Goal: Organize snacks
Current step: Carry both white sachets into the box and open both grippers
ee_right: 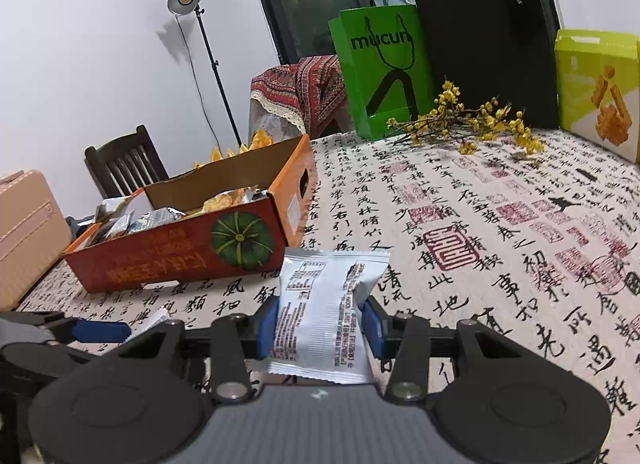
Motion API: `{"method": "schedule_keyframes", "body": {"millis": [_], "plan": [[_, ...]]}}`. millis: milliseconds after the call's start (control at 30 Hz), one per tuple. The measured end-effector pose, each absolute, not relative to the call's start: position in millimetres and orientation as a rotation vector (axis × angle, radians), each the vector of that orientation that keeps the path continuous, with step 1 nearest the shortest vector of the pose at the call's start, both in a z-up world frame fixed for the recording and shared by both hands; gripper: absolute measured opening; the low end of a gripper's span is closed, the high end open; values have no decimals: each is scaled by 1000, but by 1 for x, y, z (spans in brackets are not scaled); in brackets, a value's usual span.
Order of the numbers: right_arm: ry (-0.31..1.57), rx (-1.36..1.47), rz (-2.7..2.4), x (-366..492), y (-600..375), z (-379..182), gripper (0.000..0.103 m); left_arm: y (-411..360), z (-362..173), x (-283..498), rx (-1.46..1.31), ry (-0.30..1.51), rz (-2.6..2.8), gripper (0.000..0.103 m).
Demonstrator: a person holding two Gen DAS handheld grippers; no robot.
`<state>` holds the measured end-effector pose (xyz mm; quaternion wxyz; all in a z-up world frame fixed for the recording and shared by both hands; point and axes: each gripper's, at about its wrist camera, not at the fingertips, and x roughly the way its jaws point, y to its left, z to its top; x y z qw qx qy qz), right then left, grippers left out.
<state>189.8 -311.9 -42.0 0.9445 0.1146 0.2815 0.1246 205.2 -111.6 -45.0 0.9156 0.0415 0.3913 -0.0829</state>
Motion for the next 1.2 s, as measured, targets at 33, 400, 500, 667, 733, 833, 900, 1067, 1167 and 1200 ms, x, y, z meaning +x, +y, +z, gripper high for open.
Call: {"method": "schedule_keyframes", "body": {"millis": [33,400,500,667,733,833,900,1067,1167,1200], "plan": [[576,236,258,190,-312,-43,44,-109,-46,207,76,804,-161,103],[570,273,302,191,-314,-46,44,-110,-44,203,55,782,-104,89],[567,269,303,191,-313,-46,44,-109,-40,199,54,766,-117,76],[564,250,289,190,-311,-45,44,-103,-35,193,39,750,-134,72],[563,241,286,189,-309,-43,44,-101,-33,190,39,735,-133,72],[559,231,284,188,-307,-39,44,-96,-26,186,30,707,-131,72],[552,221,285,186,-304,-35,44,-91,-20,183,25,680,-130,72],[519,174,304,183,-290,-17,44,-77,0,177,7,600,-111,72],[496,146,316,185,-279,-5,44,-66,15,178,-13,553,-103,72],[489,138,319,187,-275,-1,44,-63,20,180,-21,537,-97,72]]}}
